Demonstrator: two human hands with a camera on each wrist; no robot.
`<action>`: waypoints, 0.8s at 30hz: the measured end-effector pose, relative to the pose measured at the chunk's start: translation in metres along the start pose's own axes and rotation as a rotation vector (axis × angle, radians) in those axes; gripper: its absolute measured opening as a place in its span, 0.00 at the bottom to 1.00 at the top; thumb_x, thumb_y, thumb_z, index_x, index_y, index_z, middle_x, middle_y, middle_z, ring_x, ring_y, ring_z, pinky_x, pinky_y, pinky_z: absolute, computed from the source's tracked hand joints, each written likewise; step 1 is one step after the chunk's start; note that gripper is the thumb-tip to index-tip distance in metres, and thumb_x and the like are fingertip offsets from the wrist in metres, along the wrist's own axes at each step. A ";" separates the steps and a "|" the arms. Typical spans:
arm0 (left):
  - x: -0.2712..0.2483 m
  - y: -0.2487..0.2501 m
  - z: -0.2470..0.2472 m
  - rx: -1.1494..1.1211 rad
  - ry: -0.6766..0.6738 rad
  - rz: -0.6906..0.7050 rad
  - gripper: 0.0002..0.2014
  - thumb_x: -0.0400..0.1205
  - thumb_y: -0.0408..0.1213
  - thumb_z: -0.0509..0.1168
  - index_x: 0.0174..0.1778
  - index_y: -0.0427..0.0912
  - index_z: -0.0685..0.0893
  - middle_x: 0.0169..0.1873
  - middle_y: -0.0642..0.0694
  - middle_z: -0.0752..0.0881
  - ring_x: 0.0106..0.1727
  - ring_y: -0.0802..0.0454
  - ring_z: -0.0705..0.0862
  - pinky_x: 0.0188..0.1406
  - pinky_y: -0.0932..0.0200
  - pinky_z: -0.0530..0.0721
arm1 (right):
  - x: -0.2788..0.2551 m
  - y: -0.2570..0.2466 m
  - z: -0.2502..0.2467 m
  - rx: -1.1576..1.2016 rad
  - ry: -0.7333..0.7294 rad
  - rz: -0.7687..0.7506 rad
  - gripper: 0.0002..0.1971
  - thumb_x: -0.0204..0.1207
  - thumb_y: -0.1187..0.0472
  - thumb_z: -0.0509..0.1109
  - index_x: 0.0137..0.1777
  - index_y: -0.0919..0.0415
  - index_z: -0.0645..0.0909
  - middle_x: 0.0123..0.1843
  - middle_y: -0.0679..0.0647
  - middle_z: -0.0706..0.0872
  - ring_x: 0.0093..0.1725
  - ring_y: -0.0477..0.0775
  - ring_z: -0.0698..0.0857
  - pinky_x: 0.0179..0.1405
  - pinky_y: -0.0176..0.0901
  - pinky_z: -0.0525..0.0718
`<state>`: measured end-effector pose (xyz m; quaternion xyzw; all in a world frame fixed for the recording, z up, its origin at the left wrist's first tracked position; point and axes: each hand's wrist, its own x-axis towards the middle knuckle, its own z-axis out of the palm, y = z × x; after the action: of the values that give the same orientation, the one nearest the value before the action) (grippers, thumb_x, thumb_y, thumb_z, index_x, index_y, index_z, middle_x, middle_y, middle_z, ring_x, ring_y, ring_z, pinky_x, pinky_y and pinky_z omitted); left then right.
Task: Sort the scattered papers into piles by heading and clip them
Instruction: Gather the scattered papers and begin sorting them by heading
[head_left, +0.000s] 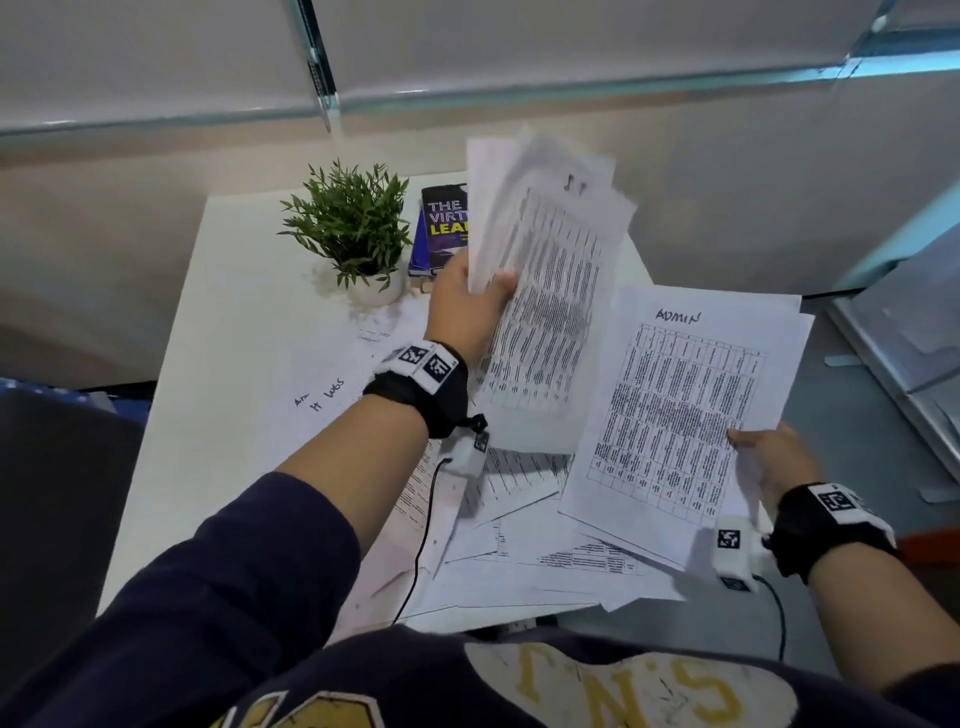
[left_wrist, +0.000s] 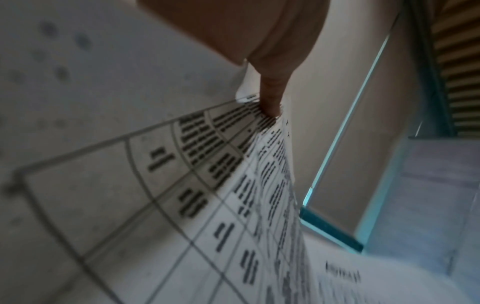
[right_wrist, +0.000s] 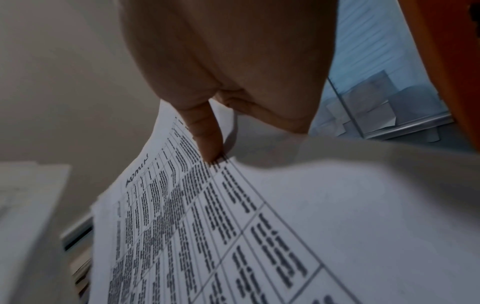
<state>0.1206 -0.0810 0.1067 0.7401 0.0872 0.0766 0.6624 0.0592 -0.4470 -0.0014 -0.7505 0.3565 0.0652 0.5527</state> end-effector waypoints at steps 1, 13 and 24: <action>0.001 0.009 -0.005 -0.051 0.021 0.017 0.14 0.81 0.38 0.71 0.62 0.41 0.82 0.53 0.47 0.89 0.52 0.54 0.89 0.49 0.62 0.89 | -0.001 -0.002 -0.001 -0.011 0.005 0.001 0.10 0.76 0.65 0.73 0.55 0.59 0.80 0.65 0.61 0.84 0.67 0.63 0.81 0.70 0.58 0.76; -0.017 -0.091 -0.123 -0.072 0.518 -0.546 0.39 0.82 0.39 0.67 0.85 0.35 0.55 0.80 0.41 0.68 0.72 0.38 0.77 0.71 0.49 0.76 | -0.011 -0.038 0.032 -0.163 0.018 -0.197 0.18 0.81 0.73 0.62 0.68 0.66 0.82 0.63 0.68 0.81 0.67 0.72 0.79 0.71 0.57 0.76; -0.074 -0.176 -0.148 0.785 0.255 -0.928 0.22 0.81 0.47 0.60 0.69 0.40 0.77 0.71 0.31 0.70 0.67 0.32 0.76 0.70 0.42 0.75 | -0.040 -0.097 0.082 -0.025 -0.026 -0.357 0.11 0.77 0.73 0.70 0.58 0.64 0.83 0.28 0.41 0.85 0.44 0.52 0.82 0.22 0.19 0.75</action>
<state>0.0095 0.0642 -0.0518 0.7985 0.4999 -0.1693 0.2896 0.1130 -0.3433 0.0635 -0.8078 0.2098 -0.0199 0.5506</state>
